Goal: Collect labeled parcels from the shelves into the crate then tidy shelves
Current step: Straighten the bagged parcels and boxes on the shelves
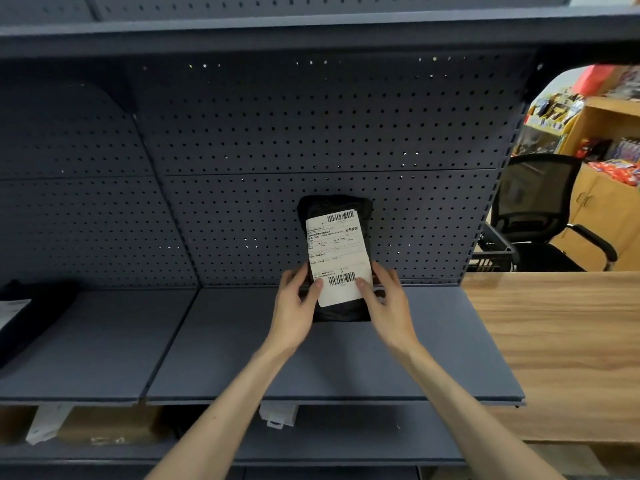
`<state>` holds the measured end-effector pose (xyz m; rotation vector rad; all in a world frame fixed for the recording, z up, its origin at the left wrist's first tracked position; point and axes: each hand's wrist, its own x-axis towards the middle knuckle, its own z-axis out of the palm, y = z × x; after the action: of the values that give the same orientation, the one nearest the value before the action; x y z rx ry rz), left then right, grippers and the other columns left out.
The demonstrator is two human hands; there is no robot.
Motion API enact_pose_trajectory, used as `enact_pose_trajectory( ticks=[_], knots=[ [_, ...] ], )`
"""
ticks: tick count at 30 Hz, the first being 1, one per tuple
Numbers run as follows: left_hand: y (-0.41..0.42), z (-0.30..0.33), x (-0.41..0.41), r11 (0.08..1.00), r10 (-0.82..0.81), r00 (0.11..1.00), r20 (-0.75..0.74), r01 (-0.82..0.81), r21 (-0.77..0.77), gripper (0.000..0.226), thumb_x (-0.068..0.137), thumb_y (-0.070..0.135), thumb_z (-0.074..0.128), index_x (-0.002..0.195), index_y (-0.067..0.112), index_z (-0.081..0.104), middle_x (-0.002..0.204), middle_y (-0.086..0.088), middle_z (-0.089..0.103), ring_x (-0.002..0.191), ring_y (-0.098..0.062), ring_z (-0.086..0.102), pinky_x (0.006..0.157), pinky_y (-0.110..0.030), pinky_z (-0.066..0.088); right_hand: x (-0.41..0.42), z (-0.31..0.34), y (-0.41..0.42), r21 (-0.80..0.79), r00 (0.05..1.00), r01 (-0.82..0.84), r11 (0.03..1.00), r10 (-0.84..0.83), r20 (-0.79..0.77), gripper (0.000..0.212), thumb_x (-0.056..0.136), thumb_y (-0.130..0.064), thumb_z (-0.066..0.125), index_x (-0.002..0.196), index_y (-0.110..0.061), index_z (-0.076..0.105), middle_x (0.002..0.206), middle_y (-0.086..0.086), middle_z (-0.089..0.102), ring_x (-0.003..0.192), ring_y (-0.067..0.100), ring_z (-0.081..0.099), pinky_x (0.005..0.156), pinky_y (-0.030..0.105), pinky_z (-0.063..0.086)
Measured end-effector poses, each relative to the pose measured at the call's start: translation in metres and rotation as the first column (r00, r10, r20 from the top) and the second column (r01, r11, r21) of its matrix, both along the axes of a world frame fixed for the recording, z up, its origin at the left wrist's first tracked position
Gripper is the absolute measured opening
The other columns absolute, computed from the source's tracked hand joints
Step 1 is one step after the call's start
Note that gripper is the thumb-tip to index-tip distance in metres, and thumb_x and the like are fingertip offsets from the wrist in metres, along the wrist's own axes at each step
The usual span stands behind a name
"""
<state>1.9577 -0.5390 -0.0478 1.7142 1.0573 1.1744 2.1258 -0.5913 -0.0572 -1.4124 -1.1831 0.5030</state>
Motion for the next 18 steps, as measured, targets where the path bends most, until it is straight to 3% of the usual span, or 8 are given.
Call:
enact_pose_trajectory(
  ticks=[6, 12, 18],
  knots=[
    [0.002, -0.002, 0.001, 1.000, 0.011, 1.000, -0.006, -0.011, -0.006, 0.044, 0.101, 0.018, 0.058, 0.145, 0.021, 0.052, 0.122, -0.001, 0.051, 0.105, 0.010, 0.054, 0.086, 0.000, 0.039, 0.002, -0.002, -0.001, 0.003, 1.000, -0.011, 1.000, 0.011, -0.026, 0.040, 0.099, -0.028, 0.056, 0.139, -0.028, 0.051, 0.120, -0.007, 0.050, 0.097, 0.000, 0.057, 0.077, 0.010, 0.048],
    [0.003, -0.011, 0.004, 0.998, 0.030, 0.999, -0.012, -0.031, -0.053, 0.042, 0.100, 0.020, 0.060, 0.142, 0.023, 0.055, 0.117, 0.001, 0.053, 0.096, 0.003, 0.060, 0.082, -0.003, 0.044, 0.003, -0.010, -0.001, -0.009, 1.000, -0.001, 1.000, 0.001, 0.004, 0.037, 0.100, -0.026, 0.055, 0.137, -0.026, 0.053, 0.119, -0.009, 0.050, 0.098, 0.002, 0.056, 0.076, 0.008, 0.045],
    [-0.003, -0.038, 0.003, 0.984, 0.036, 0.994, -0.105, -0.053, -0.171, 0.035, 0.099, 0.026, 0.061, 0.134, 0.023, 0.061, 0.111, 0.004, 0.054, 0.096, 0.000, 0.058, 0.078, -0.004, 0.045, 0.004, -0.043, 0.002, -0.170, 0.998, 0.030, 0.985, -0.021, 0.059, 0.027, 0.101, -0.025, 0.052, 0.124, -0.015, 0.062, 0.113, -0.001, 0.055, 0.098, 0.014, 0.057, 0.071, 0.009, 0.043]
  ],
)
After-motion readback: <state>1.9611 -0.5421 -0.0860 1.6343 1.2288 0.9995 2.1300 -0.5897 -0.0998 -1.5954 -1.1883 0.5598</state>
